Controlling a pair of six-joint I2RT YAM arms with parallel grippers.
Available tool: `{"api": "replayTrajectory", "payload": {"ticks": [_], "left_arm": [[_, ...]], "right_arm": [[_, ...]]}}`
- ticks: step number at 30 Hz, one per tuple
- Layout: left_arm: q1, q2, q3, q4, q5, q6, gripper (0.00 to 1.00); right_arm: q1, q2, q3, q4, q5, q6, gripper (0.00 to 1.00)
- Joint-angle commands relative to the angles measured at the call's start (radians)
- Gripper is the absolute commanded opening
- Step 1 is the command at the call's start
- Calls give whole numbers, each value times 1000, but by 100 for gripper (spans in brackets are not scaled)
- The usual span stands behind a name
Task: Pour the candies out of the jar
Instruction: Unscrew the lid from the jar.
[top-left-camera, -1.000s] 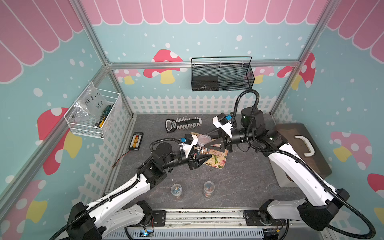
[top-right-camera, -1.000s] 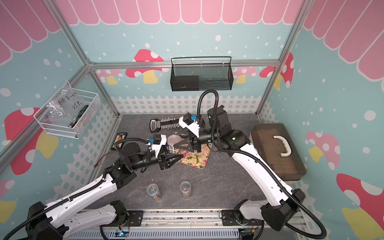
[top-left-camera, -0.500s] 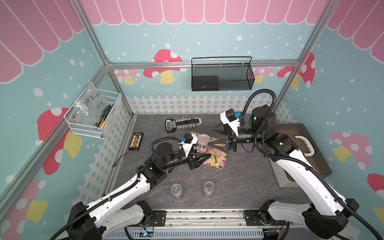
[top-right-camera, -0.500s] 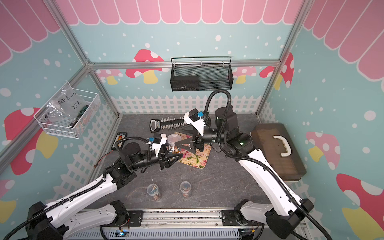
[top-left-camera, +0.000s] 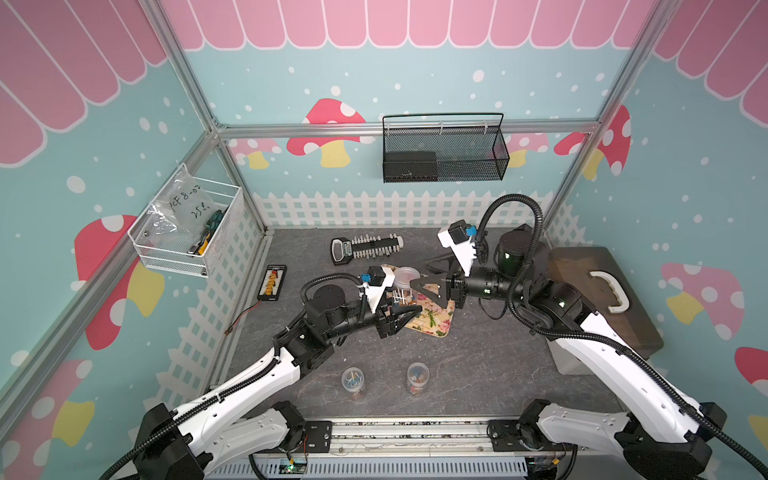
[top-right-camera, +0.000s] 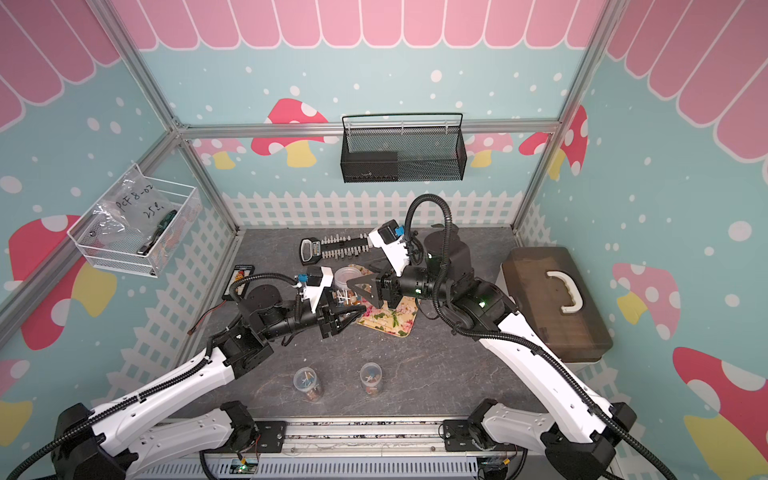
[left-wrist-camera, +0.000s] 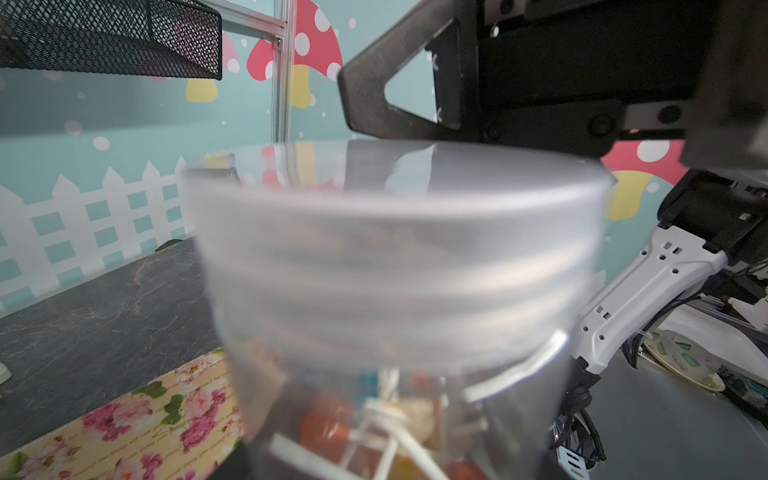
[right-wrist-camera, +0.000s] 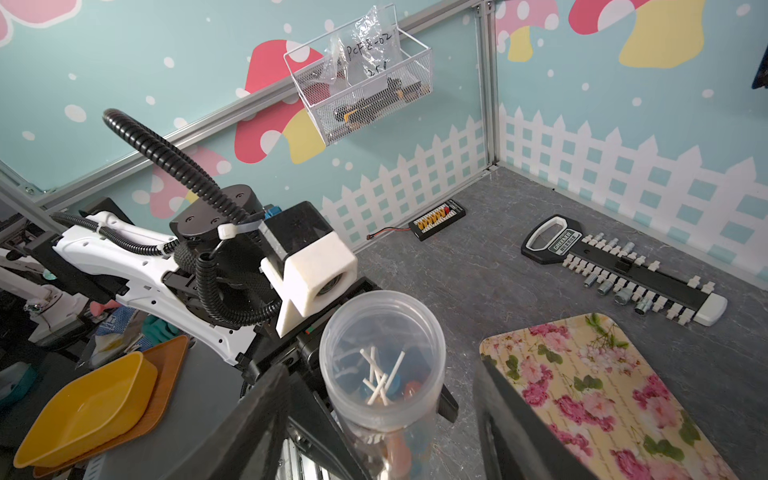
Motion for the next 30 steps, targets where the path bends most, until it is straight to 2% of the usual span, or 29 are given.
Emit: {"api": "replayTrajectory", "payload": {"ticks": [1, 9, 16, 19, 22, 26, 28, 30], "left_arm": [[3, 2, -2, 17, -6, -2, 39], [3, 8, -3, 27, -6, -6, 39], [3, 8, -4, 22, 0, -5, 39], [2, 3, -6, 21, 1, -9, 39], [3, -2, -5, 18, 10, -11, 39], [3, -4, -2, 18, 27, -21, 39], [3, 0, 10, 11, 42, -25, 39], [3, 4, 31, -15, 53, -22, 39]], "right_arm": [[24, 15, 2, -8, 47, 16, 68], [56, 70, 44, -8, 68, -4, 65], [64, 91, 65, -8, 46, -35, 37], [65, 79, 79, -34, 49, -104, 32], [50, 83, 119, -70, -49, -243, 31], [-21, 110, 184, -122, -361, -442, 31], [-53, 117, 196, -122, -481, -504, 33], [-82, 128, 207, -122, -524, -527, 33]]}}
